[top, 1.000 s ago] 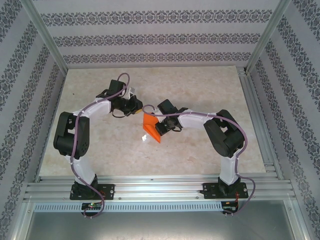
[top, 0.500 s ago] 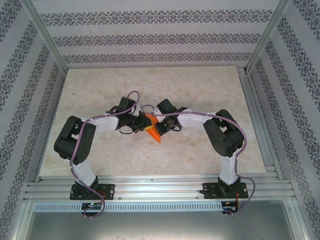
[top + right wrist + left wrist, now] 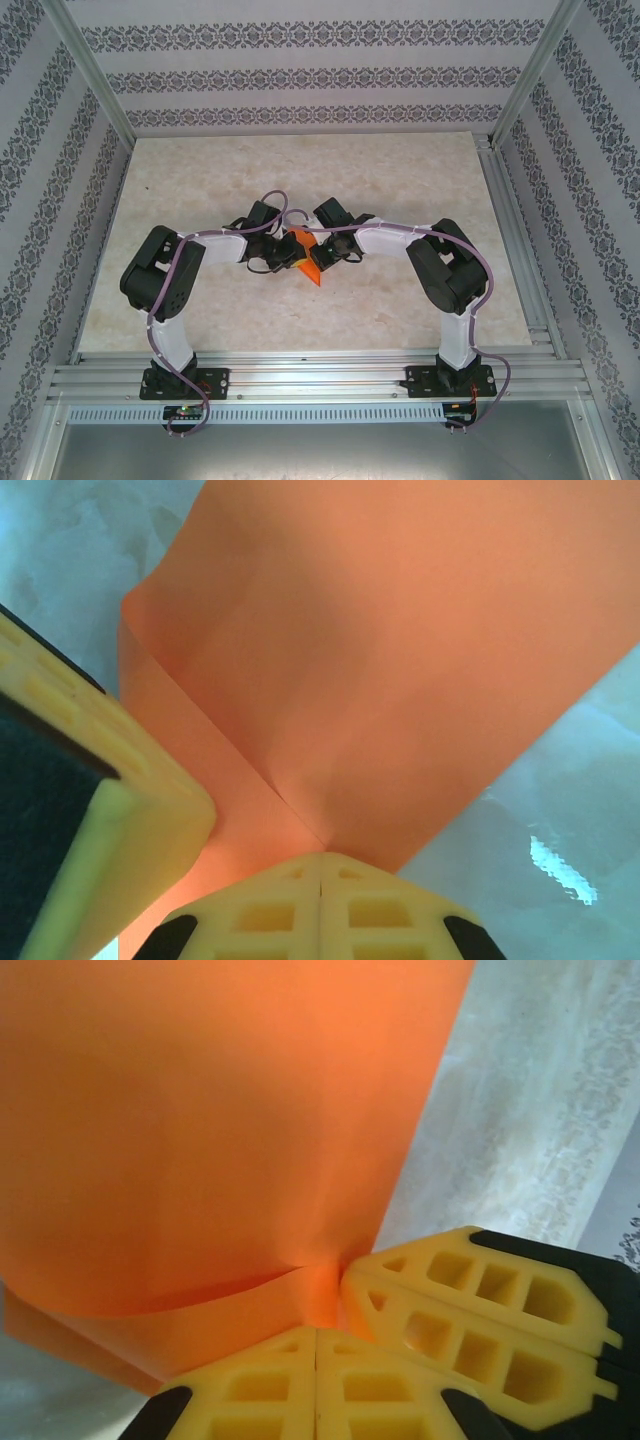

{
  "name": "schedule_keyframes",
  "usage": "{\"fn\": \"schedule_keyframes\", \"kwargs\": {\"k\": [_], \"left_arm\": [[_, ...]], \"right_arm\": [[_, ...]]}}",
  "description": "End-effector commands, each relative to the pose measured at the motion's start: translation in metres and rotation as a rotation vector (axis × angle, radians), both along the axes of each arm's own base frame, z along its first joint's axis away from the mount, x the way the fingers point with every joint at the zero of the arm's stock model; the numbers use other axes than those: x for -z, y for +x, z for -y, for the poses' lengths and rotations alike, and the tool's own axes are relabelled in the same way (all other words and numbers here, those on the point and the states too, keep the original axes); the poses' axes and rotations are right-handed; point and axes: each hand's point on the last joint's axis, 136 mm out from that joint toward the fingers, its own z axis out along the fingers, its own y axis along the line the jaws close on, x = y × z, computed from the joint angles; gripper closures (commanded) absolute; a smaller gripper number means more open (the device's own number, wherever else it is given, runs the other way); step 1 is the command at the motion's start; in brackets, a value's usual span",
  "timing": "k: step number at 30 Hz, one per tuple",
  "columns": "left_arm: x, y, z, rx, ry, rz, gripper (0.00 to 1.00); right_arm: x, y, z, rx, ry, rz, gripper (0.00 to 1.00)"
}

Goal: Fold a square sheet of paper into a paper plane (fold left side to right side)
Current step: Third fold the triangle at the center of the table.

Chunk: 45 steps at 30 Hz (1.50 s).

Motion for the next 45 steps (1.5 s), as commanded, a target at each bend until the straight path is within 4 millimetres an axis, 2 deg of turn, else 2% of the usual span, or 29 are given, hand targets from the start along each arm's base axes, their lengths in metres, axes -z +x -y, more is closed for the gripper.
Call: {"fn": "schedule_keyframes", "kwargs": {"k": [1, 13, 18, 22, 23, 26, 28, 30, 32, 35, 37, 39, 45], "left_arm": [[0.003, 0.001, 0.0, 0.016, 0.043, 0.022, 0.92], [0.03, -0.016, -0.001, 0.039, 0.095, -0.026, 0.93], [0.045, -0.026, -0.009, 0.03, 0.143, -0.051, 0.93], [0.054, -0.034, -0.014, 0.016, 0.162, -0.068, 0.93], [0.056, -0.036, -0.015, 0.013, 0.17, -0.073, 0.93], [0.061, -0.04, -0.018, 0.01, 0.185, -0.079, 0.94], [0.063, -0.042, -0.02, 0.008, 0.191, -0.085, 0.94], [0.065, -0.043, -0.021, 0.005, 0.197, -0.087, 0.94], [0.065, -0.043, -0.021, 0.0, 0.198, -0.088, 0.94], [0.065, -0.043, -0.022, -0.003, 0.202, -0.088, 0.94], [0.065, -0.043, -0.023, -0.008, 0.207, -0.089, 0.95], [0.065, -0.044, -0.023, -0.007, 0.209, -0.09, 0.95], [0.064, -0.043, -0.025, -0.015, 0.223, -0.09, 0.95]], "right_arm": [[0.033, -0.022, 0.012, -0.029, -0.096, -0.085, 1.0], [0.033, -0.021, 0.011, -0.027, -0.097, -0.084, 1.0], [0.02, -0.014, 0.008, -0.015, -0.065, -0.069, 1.0], [-0.012, 0.0, 0.001, 0.032, 0.04, -0.054, 1.0], [-0.024, 0.006, 0.001, 0.053, 0.072, -0.038, 0.9], [-0.062, 0.02, 0.007, 0.115, 0.144, 0.011, 0.77], [-0.083, 0.021, 0.012, 0.146, 0.191, 0.018, 0.76], [-0.093, 0.013, 0.013, 0.161, 0.231, -0.009, 0.83], [-0.093, -0.004, 0.008, 0.191, 0.293, -0.092, 0.96], [-0.074, -0.029, 0.0, 0.299, 0.376, -0.248, 1.0], [-0.064, -0.038, -0.003, 0.414, 0.423, -0.322, 1.0], [-0.056, -0.042, -0.007, 0.515, 0.46, -0.375, 1.0], [-0.057, -0.037, -0.015, 0.692, 0.473, -0.387, 1.0]]}}
